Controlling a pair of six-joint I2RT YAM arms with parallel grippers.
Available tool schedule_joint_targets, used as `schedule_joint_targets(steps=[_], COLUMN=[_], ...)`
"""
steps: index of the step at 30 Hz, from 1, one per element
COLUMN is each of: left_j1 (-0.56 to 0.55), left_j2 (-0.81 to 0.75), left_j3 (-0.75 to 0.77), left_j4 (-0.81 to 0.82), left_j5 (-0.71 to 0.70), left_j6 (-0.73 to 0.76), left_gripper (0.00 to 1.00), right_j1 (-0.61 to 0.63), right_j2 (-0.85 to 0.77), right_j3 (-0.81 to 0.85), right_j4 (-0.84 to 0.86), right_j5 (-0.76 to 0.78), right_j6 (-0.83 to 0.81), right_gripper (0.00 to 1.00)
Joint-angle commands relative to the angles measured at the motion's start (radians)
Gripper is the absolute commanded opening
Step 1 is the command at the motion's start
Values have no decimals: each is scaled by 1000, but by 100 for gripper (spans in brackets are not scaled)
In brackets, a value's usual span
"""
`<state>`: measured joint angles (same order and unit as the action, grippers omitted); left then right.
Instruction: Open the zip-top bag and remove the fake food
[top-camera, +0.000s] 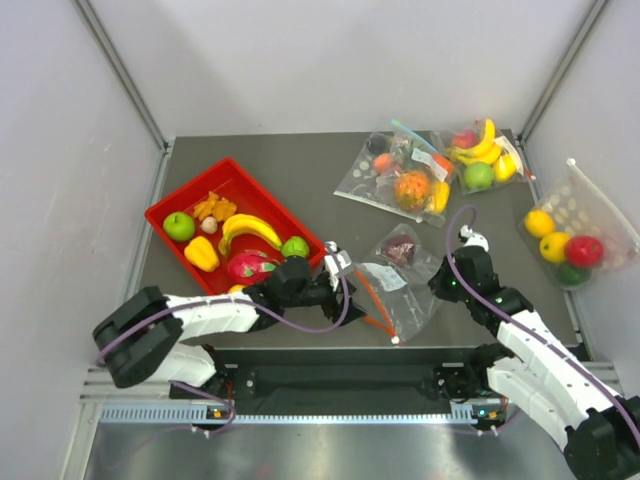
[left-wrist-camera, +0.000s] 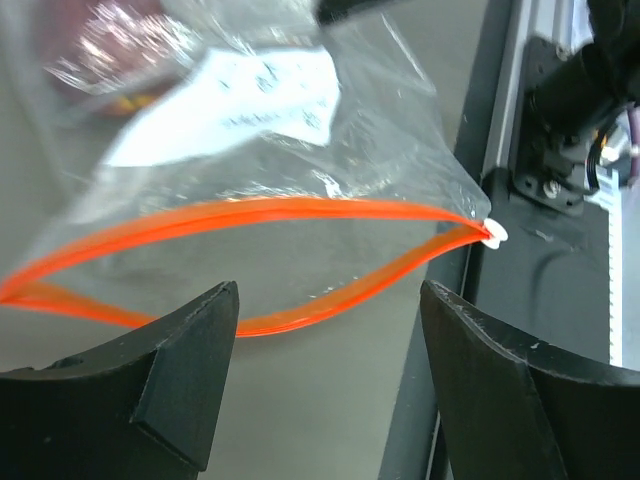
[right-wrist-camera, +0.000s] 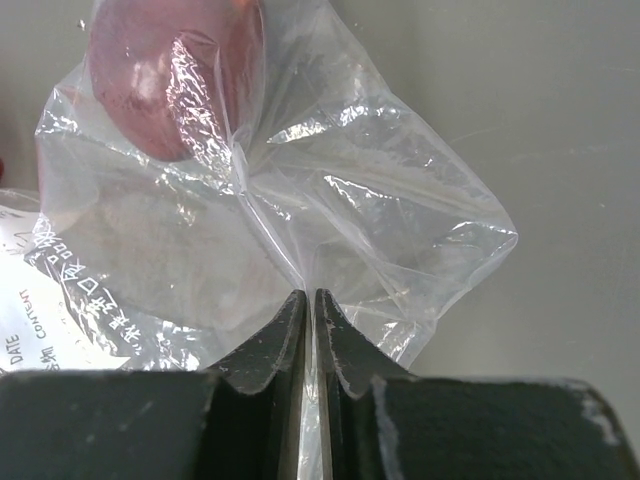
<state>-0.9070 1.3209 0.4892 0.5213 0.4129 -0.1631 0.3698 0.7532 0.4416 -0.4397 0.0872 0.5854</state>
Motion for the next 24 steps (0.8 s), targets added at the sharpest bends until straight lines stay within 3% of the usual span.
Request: schedule_joint_targets(steps=[1, 9, 13, 15, 22, 24], left_j1=[-27, -44, -47, -47, -47, -47], left_j2=[78, 279, 342, 353, 347, 344], left_j3=[43, 84, 117, 121, 112, 109], left_j4=[124, 273, 301, 301, 289, 289], left_j5=[34, -51, -88, -101, -123, -121], left_j6=[-27, -52, -47, -42, -35, -38], left_gripper=[77, 77, 78, 78, 78, 78], right_j1=[-8, -9, -9, -11, -38, -57], right_j2=[-21, -54, -81, -86, 55, 118], right_j3=[59, 98, 115, 126, 164, 172], right_j4=[-2, -65, -77, -64, 139, 223], right_j5=[-7, -1, 3, 3, -83, -174], right_j6=[-13, -55, -87, -119, -222, -243], right_gripper=[9, 25, 44, 49, 57, 59])
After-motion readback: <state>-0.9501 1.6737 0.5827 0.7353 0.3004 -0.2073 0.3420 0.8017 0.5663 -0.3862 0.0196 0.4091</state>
